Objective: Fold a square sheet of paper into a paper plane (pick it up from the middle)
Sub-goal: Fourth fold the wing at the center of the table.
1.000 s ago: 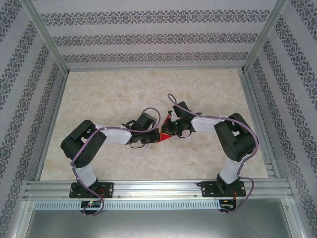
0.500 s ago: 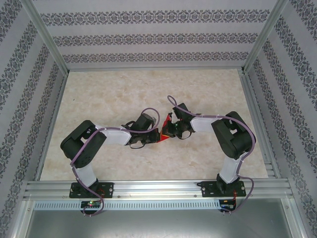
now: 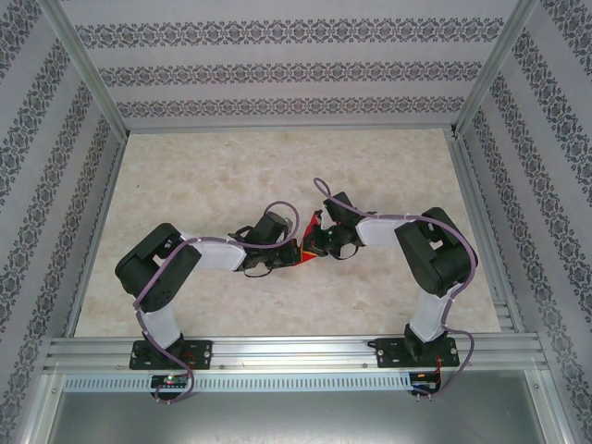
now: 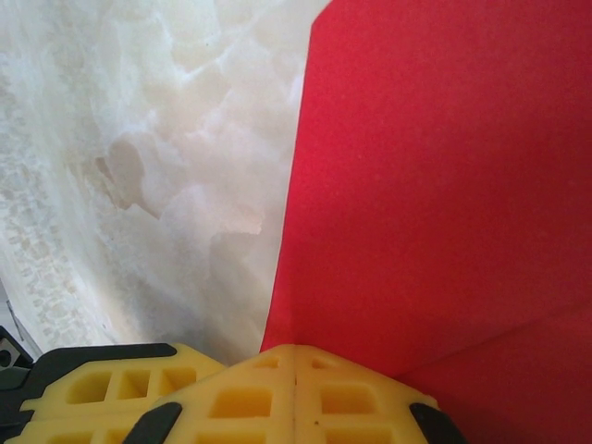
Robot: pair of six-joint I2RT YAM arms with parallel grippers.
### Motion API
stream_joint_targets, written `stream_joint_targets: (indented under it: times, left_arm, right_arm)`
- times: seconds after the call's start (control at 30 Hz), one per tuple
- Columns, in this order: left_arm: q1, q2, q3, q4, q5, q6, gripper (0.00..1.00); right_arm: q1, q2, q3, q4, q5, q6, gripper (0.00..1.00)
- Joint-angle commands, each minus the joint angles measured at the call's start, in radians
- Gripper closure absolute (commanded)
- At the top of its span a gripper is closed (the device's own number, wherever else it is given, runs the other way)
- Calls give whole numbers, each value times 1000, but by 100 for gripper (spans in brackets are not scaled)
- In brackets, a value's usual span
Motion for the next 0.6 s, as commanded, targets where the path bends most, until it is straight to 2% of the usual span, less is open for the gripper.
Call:
stream_joint_targets:
  times: [0.0,0.2,0.57]
  left_arm:
    - [-15,23,-46,-113,-55,-23,100]
    - [-13,23,-58,-180,-32,-61,100]
    - [-13,30,-75,-174,-6,-77,100]
  right_arm:
    - [-51,37,-3,-28,62,-26,100]
    - [-130,57,18,-9,78,-56,100]
    - [-250,94,110,-29,98,-94,100]
